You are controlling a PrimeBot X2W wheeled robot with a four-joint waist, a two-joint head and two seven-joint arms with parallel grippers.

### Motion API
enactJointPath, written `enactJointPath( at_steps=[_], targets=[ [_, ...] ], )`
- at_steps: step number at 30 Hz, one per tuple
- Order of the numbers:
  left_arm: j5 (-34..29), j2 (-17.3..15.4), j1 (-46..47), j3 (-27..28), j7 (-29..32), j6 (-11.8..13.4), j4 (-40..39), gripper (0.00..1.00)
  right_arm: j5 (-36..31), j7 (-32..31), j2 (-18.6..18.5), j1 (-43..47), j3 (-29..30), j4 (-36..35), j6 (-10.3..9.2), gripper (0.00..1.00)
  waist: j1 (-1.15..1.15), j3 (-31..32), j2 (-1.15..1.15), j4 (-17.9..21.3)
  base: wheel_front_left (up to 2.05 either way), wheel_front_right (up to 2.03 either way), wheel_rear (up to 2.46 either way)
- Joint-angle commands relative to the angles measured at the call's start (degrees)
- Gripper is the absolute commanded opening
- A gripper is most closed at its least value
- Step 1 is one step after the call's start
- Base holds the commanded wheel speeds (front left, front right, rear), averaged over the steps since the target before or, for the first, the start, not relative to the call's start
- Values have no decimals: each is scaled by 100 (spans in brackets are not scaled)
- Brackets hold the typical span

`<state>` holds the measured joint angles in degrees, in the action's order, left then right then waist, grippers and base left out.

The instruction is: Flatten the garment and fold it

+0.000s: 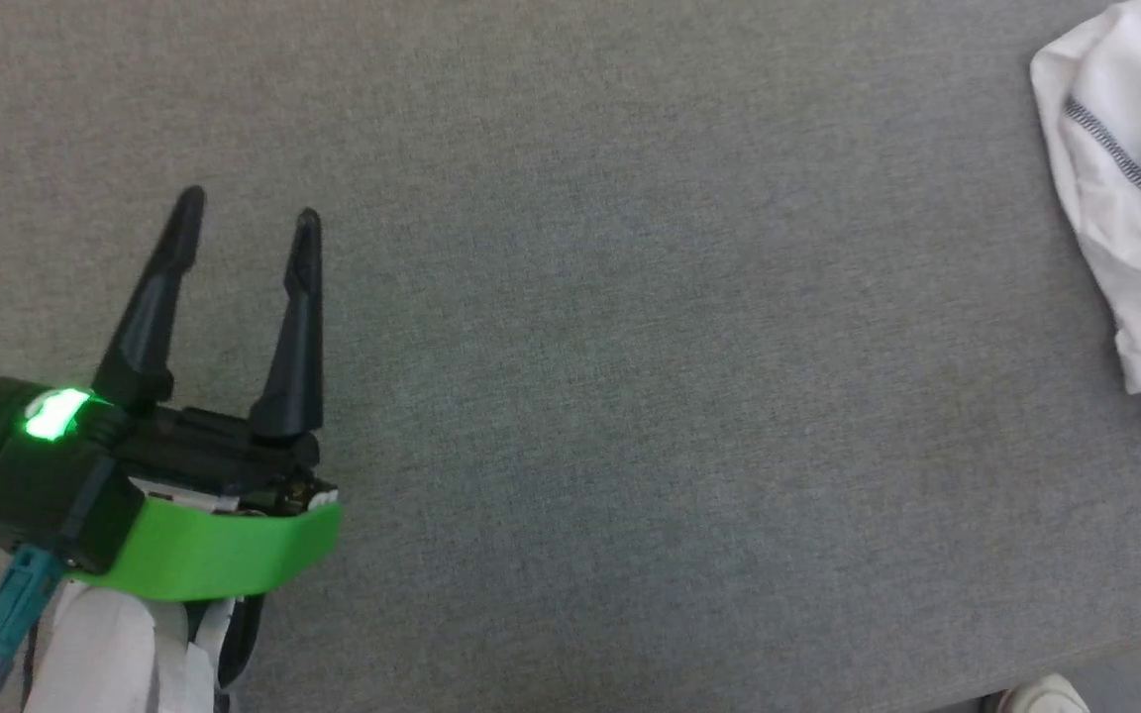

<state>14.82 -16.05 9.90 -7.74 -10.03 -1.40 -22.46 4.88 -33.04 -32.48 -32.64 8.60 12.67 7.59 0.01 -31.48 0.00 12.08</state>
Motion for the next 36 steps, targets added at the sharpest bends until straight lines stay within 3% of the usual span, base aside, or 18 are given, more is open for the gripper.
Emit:
enactJointPath(
  at_steps=[1,7,8,9,10,17,23,27,36],
  targets=[
    [-131,-45,116,39,-57,42,-43,100,-97,80,-22,-132,77,80,-10,0,-1,-370,0,-61,0,0,0],
    [-290,-56,174,122,-127,208,-74,100,-451,335,39,-300,356,482,-10,0,-1,-555,0,-83,0,0,0],
    [-297,-63,181,118,-126,211,-65,100,-514,387,57,-327,418,570,-10,11,-1,-567,0,-83,0,0,0],
    [-299,-68,190,112,-129,209,-58,100,-565,441,69,-346,450,634,-10,42,-1,-570,0,-81,0,0,0],
    [-292,-66,202,106,-137,206,-49,100,-614,515,86,-371,475,713,-10,100,-1,-566,0,-76,0,0,0],
    [-238,-3,201,3,-212,185,170,100,-720,906,181,-461,550,1085,-10,100,-1,-215,0,-67,0,0,0],
    [-153,89,-105,-38,-338,210,544,100,-418,1319,524,-196,664,904,-10,100,-1,584,0,-148,0,0,0],
    [-128,160,-376,-12,-400,288,753,100,-216,1560,811,264,563,498,-10,100,-1,1065,0,-241,0,0,0],
    [31,366,-890,39,-468,382,1173,100,131,2095,1843,1636,274,-874,-10,100,-1,2074,0,-623,0,0,0]
  ],
)
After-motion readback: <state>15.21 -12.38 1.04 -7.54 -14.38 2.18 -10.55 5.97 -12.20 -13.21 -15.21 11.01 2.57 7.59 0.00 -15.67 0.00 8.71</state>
